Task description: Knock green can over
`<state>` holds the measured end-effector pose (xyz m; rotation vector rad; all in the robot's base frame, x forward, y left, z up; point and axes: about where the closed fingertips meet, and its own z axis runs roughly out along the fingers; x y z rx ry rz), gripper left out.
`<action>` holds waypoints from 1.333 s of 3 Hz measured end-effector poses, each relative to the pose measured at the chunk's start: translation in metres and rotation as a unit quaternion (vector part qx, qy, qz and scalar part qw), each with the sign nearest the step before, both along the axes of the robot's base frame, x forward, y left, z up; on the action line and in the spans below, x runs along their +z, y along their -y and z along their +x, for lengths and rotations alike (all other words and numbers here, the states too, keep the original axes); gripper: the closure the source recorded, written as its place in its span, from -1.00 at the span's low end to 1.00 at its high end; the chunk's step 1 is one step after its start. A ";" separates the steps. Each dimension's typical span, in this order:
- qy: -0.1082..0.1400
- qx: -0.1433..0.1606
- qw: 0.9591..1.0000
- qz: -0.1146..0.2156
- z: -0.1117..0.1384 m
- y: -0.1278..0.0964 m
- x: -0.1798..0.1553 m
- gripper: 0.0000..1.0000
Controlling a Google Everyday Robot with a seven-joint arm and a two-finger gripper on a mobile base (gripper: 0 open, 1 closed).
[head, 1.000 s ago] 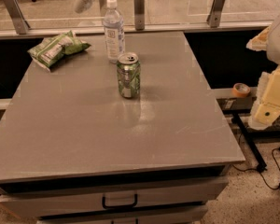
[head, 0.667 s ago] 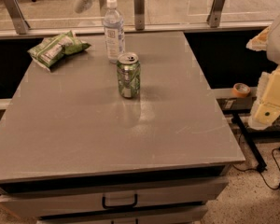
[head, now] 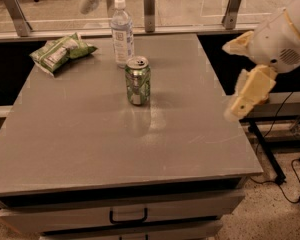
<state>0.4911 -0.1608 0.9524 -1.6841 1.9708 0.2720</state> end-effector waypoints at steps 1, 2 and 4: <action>-0.008 0.059 0.991 0.120 0.033 -0.052 -0.015 -1.00; -0.021 0.113 0.972 0.204 0.047 -0.100 -0.020 -1.00; -0.042 0.140 0.940 0.309 0.063 -0.167 -0.027 -1.00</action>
Offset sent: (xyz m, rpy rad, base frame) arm 0.0618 0.1482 -0.0213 0.6174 0.0738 0.3548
